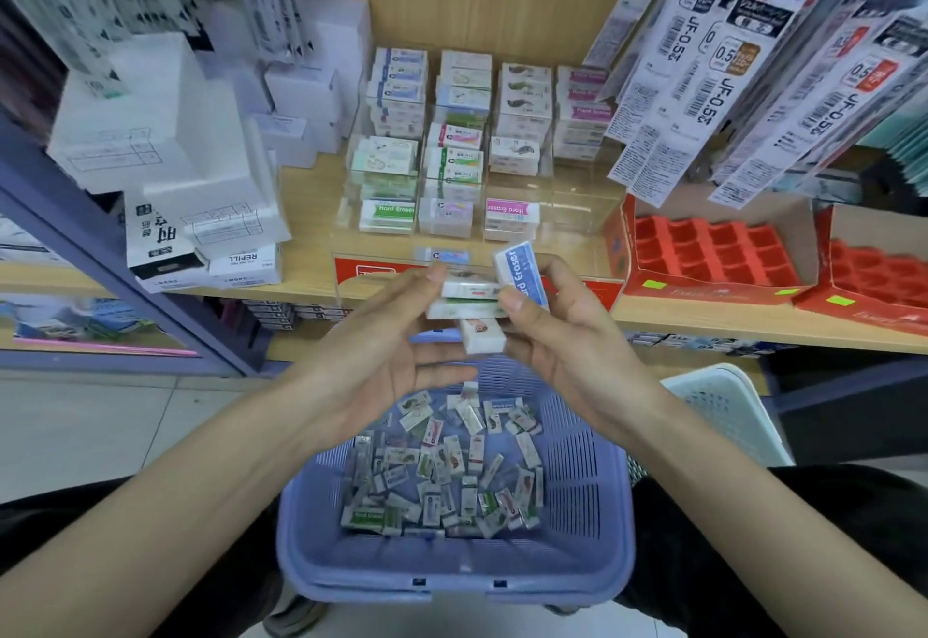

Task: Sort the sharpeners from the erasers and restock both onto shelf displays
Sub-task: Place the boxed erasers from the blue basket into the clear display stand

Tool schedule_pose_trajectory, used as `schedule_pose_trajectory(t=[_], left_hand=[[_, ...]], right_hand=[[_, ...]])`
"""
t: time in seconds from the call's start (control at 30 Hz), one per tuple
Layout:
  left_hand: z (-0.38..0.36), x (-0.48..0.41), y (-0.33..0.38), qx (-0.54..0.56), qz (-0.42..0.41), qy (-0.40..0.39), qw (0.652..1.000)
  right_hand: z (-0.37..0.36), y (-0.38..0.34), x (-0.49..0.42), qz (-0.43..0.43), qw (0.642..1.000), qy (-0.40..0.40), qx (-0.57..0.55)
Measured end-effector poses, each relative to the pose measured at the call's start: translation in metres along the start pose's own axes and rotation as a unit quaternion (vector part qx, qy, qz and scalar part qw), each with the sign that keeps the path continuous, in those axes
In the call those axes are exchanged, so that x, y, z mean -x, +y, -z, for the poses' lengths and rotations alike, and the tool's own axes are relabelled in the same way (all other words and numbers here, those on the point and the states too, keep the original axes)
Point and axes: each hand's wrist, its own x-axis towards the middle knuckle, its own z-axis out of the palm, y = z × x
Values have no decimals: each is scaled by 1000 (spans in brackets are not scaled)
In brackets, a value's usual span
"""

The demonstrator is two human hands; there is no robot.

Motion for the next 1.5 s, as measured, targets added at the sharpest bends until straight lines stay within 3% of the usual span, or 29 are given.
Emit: schedule_pose_trajectory(t=[0.23,0.33,0.4,0.5,0.63,0.77,0.9,1.07,1.23,1.5], left_hand=[[1,-5,-2,42,11,13,999],[1,-5,-2,21,-6,13,1000],[1,-4,-5,6,-22,28,999],[4,-6,-6,21,-24,74,997],[12,-7,-3,-21,-25,124,992],[13,-7,-3,-50,-21,144,988],[15,-9,0,-71,-35,155,985],[18,-13,6,-69,-51,177,981],[21,-14,11,-86,-71,192,975],[46,-10,35,-66,-97,237,964]], right_hand=[[-1,4,0,54,971,0,232],[-5,6,1,54,960,-30,274],[-7,6,2,59,960,-24,274],[-6,1,0,88,958,61,268],[4,-6,-4,68,974,142,161],[10,-2,-8,6,986,159,52],[10,-4,-14,5,987,161,1],[13,-8,-14,-7,988,156,-7],[13,-10,-18,21,981,177,80],[3,-6,-36,-5,987,156,48]])
